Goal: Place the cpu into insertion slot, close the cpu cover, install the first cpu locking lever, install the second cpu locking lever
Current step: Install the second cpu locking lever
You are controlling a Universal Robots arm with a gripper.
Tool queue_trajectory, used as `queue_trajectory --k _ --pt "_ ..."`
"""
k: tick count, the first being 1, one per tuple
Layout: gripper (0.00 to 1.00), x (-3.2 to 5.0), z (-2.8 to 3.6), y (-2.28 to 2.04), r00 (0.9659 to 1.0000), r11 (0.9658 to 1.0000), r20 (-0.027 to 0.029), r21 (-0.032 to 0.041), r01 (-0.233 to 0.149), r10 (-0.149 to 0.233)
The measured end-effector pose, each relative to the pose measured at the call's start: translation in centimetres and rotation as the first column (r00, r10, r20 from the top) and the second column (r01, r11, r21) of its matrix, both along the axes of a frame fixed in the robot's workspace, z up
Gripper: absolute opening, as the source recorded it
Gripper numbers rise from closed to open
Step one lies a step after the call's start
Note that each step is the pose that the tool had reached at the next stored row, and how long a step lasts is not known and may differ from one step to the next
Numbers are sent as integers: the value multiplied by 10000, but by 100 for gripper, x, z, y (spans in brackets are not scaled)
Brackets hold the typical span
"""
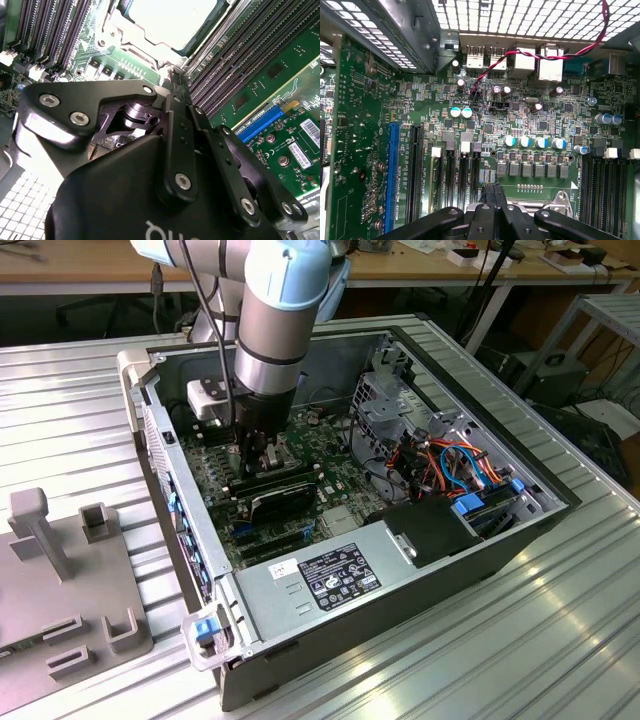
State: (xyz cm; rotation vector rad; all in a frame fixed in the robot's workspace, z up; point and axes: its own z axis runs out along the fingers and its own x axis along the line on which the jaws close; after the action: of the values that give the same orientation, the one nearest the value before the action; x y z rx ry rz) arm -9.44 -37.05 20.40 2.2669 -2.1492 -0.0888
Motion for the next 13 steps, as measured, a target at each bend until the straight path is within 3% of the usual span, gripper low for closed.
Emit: queue_trajectory --k 3,13 --pt "11 -12 32 -4 10000 10000 -5 -11 0 0" --pt "11 -17 23 7 10000 10000 -6 -17 1 -1"
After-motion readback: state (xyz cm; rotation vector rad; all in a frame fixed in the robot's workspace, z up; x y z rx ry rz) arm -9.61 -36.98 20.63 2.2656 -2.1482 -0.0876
